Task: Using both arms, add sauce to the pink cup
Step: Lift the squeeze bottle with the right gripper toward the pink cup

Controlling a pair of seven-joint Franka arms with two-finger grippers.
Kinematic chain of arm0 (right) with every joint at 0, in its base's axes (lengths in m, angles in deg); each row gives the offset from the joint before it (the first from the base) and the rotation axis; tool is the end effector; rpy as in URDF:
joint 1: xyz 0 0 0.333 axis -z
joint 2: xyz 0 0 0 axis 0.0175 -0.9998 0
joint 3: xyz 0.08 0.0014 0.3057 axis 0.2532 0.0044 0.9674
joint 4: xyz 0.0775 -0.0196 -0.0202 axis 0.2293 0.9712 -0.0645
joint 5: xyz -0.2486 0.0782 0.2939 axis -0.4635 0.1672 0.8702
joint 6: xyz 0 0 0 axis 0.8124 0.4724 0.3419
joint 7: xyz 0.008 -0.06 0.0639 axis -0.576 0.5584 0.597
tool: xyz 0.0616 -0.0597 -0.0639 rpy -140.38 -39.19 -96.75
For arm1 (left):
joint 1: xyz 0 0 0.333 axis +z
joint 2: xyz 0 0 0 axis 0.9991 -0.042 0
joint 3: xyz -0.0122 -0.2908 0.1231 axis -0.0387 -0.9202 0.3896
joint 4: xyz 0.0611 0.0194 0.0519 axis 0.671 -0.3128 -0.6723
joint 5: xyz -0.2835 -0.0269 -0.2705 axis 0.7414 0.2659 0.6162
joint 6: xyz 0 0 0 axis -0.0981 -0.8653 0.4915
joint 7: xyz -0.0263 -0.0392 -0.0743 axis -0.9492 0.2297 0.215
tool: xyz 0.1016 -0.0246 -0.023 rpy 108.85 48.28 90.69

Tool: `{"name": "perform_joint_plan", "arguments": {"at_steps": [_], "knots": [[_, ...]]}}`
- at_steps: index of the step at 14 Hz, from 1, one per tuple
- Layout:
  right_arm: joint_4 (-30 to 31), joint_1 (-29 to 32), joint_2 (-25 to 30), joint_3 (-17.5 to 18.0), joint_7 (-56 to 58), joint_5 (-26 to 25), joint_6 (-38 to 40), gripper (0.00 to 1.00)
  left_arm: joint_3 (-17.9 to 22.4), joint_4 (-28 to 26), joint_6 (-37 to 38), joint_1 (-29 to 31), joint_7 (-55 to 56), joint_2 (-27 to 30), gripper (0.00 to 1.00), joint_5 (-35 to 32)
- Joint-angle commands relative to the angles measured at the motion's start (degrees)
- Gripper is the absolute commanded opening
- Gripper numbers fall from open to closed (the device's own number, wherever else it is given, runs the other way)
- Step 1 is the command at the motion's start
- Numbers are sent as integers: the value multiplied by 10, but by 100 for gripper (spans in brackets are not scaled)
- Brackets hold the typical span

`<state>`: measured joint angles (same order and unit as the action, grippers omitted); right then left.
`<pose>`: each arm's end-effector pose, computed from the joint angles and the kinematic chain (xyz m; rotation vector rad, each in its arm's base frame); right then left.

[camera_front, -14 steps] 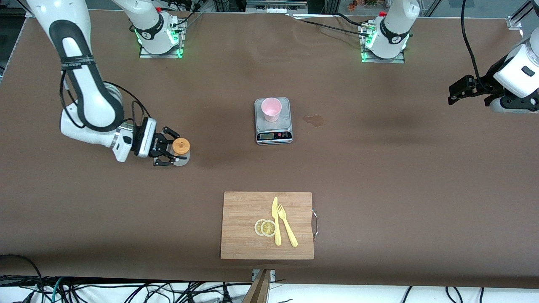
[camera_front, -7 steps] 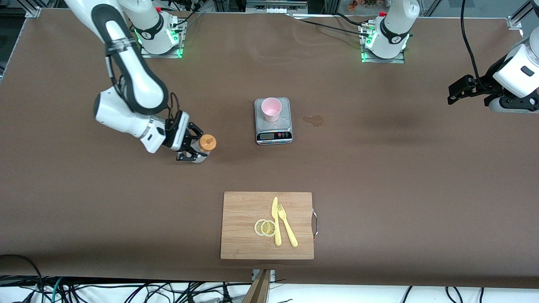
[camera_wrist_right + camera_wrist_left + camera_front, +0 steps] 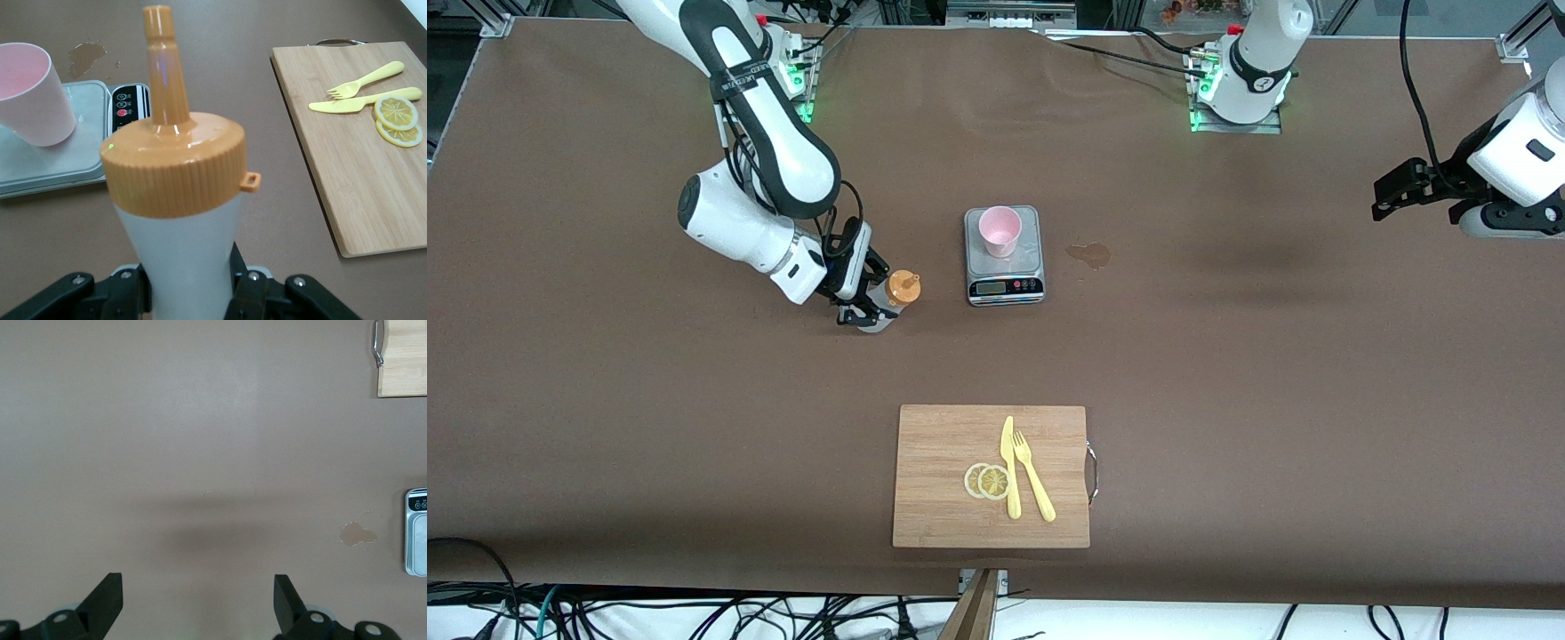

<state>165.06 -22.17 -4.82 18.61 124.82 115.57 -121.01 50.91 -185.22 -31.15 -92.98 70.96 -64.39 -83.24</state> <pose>0.5274 0.2470 0.2561 -1.9786 -1.7825 -0.7120 0.5371 -0.0112 0.5920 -3.1337 0.0218 0.1087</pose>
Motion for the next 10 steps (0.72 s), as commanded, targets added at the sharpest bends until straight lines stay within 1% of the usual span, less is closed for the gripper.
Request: {"name": "perform_joint_plan", "arguments": {"at_steps": [1,2,4,6,7,10], "knots": [[19,-2,25,-3,-11,-26,3,40,1,14,12,-2,-10,-4,100,-19],[19,-2,25,-3,-12,-47,22,39,1,14,11,1,-11,-4,100,-19],[19,-1,30,-4,-37,-124,57,39,1,14,11,1,-11,-4,100,-19],[18,-2,49,-3,-92,-180,96,39,1,14,11,1,-10,-4,100,-19],[14,-7,55,-2,-133,-220,113,39,1,14,11,1,-11,-4,100,-19],[-8,-30,67,0,-298,-381,158,40,1,14,11,2,-11,-4,100,-19]]}}
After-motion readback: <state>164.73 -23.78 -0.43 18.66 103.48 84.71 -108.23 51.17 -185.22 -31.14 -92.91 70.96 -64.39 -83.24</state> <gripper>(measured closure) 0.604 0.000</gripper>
